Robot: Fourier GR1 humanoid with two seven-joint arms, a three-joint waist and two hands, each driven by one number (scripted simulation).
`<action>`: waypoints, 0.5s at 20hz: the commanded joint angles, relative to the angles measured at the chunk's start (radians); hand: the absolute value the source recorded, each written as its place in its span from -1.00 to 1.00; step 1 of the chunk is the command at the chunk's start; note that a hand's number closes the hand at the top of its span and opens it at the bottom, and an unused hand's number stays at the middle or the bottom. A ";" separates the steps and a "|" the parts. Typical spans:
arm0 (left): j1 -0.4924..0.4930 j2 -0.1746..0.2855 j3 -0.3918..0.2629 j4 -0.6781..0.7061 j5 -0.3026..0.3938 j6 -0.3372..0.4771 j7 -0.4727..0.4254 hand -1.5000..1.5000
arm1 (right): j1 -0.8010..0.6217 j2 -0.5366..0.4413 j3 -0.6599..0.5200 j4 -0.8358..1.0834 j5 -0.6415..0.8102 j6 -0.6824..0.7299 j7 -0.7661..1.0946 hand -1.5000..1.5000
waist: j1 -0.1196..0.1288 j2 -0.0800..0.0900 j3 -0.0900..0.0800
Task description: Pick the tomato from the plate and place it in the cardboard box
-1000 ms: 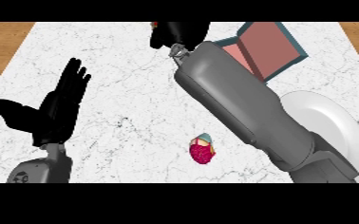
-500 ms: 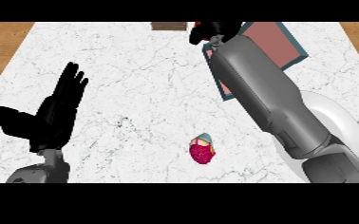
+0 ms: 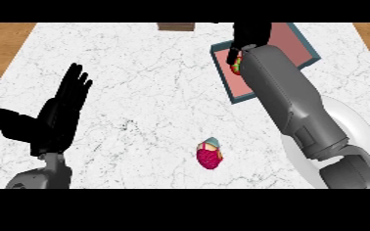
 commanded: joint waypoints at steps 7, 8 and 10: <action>-0.005 -0.004 -0.001 0.007 0.001 -0.003 -0.003 0.00 | -0.007 -0.022 -0.094 -0.113 -0.009 -0.436 -0.197 -1.00 | -0.001 -0.002 0.001; -0.034 -0.020 -0.009 -0.003 -0.020 0.036 0.021 0.00 | 0.034 -0.024 -0.126 -0.128 -0.044 -0.492 -0.243 -1.00 | -0.007 -0.001 0.002; -0.024 -0.005 0.018 0.025 0.000 0.016 0.002 0.00 | 0.014 -0.003 -0.178 -0.146 -0.103 -0.497 -0.261 -1.00 | -0.008 -0.002 0.001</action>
